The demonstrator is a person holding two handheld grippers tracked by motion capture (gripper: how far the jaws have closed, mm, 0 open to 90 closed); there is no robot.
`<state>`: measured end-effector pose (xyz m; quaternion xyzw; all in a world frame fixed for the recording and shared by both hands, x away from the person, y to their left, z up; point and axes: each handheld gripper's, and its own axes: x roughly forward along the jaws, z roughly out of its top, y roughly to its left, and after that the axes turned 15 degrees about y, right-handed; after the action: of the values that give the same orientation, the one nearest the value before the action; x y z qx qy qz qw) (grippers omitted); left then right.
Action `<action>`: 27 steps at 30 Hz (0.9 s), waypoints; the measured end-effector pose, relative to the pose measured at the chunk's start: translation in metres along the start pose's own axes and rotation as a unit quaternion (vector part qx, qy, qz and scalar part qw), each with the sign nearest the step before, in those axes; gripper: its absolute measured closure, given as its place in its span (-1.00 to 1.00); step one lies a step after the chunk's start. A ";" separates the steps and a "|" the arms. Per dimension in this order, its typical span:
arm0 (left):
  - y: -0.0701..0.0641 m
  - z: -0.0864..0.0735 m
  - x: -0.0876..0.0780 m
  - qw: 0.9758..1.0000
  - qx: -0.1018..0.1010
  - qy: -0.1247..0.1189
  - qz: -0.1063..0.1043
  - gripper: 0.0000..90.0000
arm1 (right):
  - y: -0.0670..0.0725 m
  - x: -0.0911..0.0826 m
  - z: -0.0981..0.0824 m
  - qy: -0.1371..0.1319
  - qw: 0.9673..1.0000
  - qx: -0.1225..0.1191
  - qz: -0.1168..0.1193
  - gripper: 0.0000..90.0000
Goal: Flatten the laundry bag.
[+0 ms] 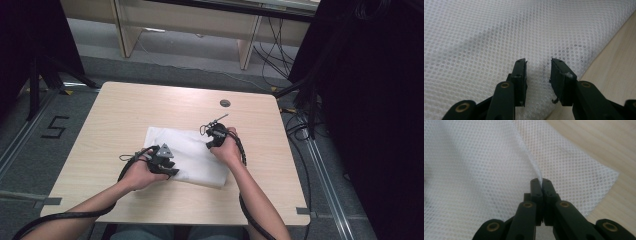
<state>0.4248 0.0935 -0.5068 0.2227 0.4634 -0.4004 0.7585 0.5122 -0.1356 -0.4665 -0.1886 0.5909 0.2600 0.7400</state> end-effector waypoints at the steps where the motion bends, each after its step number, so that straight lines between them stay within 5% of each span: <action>1: 0.000 0.000 0.000 1.000 0.000 0.000 0.000 0.44 | 0.000 0.000 0.000 0.000 1.000 0.000 0.000 1.00; 5: 0.001 0.002 -0.001 1.000 0.004 0.008 0.005 0.45 | 0.003 -0.019 0.001 -0.030 0.999 -0.021 -0.009 1.00; 12: -0.001 0.007 0.002 1.000 -0.006 0.004 0.006 0.44 | 0.012 -0.031 0.000 -0.044 0.999 -0.025 -0.001 1.00; 27: 0.000 0.012 0.006 1.000 -0.026 -0.002 0.007 0.46 | 0.035 -0.052 -0.025 -0.067 0.995 -0.050 0.058 1.00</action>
<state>0.4323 0.0822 -0.5062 0.2052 0.4710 -0.3834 0.7675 0.4628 -0.1311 -0.4210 -0.1728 0.5365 0.3437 0.7511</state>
